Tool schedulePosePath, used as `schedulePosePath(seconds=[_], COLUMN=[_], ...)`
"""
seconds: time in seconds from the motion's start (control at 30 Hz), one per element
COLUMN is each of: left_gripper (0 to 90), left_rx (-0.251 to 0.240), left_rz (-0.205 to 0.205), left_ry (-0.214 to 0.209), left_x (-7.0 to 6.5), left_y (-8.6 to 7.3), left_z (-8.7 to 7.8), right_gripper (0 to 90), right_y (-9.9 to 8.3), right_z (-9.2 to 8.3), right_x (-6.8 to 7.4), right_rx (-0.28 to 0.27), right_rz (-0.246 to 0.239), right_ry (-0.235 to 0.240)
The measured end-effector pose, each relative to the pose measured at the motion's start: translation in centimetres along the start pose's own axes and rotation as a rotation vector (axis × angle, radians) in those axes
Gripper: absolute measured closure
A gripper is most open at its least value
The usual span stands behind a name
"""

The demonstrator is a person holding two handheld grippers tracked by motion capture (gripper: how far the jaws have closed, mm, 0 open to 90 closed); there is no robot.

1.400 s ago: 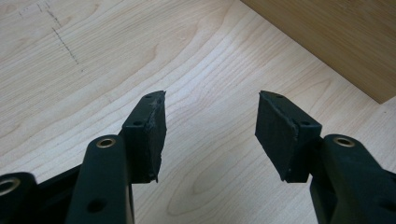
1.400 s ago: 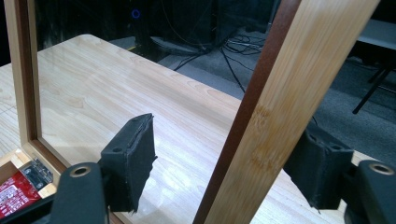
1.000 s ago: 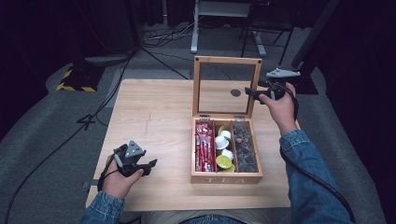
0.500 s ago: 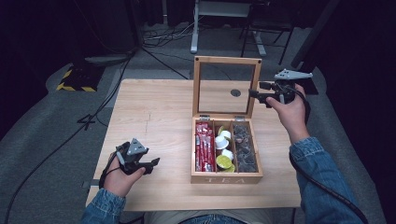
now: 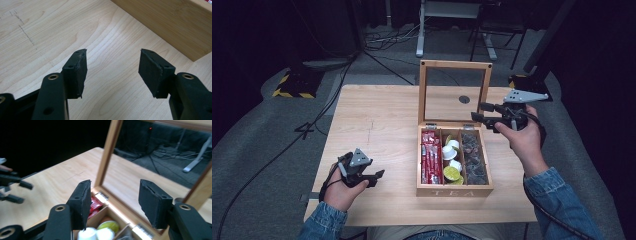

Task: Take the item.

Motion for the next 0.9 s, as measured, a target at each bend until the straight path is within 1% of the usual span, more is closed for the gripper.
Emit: schedulePosePath(seconds=[0.07,0.17,0.2,0.23,0.27,0.3,0.37,0.5,0.6,0.67,0.7,0.73,0.8,0.87,0.9], left_gripper=[39.6,38.6,38.5,38.5,38.6,38.5,38.6,38.7,39.0,39.0,38.9,38.9,38.9,38.9,38.8], left_rx=[0.006,0.008,0.008,0.01,0.008,0.011,0.012,0.015,0.021,0.025,0.028,0.031,0.033,0.039,0.038], left_rz=[-0.003,-0.01,-0.005,-0.009,-0.011,-0.011,-0.011,-0.022,-0.021,-0.019,-0.022,-0.02,-0.025,-0.025,-0.013], left_ry=[-0.001,0.0,0.003,0.002,0.005,0.005,0.004,0.005,0.007,0.01,0.011,0.012,0.015,0.018,0.022], left_x=[-0.1,-0.1,0.0,0.0,0.0,0.0,0.0,0.1,0.1,0.2,0.1,0.1,0.1,0.1,0.2], left_y=[-0.2,-0.3,-0.3,-0.4,-0.4,-0.5,-0.7,-1.0,-1.3,-1.5,-1.6,-1.8,-2.1,-2.4,-2.5], left_z=[0.1,0.0,0.0,0.0,0.0,0.0,0.0,-0.1,0.0,0.1,0.1,0.1,0.1,0.1,0.1], right_gripper=[44.9,46.6,46.9,46.8,46.6,46.0,45.9,43.5,42.8,42.8,42.9,43.0,43.6,44.2,45.1], right_y=[-0.5,-1.1,-1.2,-1.2,-1.2,-1.4,-1.6,-1.9,-2.4,-2.9,-3.3,-3.5,-4.1,-4.5,-4.7], right_z=[0.1,0.4,0.6,0.7,0.9,1.0,1.3,1.8,2.3,2.8,3.1,3.3,4.1,4.7,5.0], right_x=[1.1,2.2,2.6,3.1,3.3,3.5,3.8,4.6,5.1,5.5,5.7,5.8,6.4,6.9,7.2], right_rx=[0.01,0.023,0.016,0.002,0.001,0.01,0.024,0.025,0.057,0.089,0.114,0.126,0.155,0.173,0.181], right_rz=[0.006,0.007,0.002,0.006,0.004,-0.014,-0.026,-0.025,-0.023,-0.031,-0.029,-0.028,-0.042,-0.043,-0.046], right_ry=[0.023,0.051,0.065,0.083,0.086,0.078,0.067,0.074,0.083,0.088,0.086,0.085,0.091,0.099,0.109])
Point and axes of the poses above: each handheld gripper's, and its own axes: z roughly forward along the jaws, y roughly out of its top, x roughly to its left, the point moved 10 cm from there along z, roughly forward along the jaws, and after that the axes turned 8 degrees about x, right-handed, at the moved point
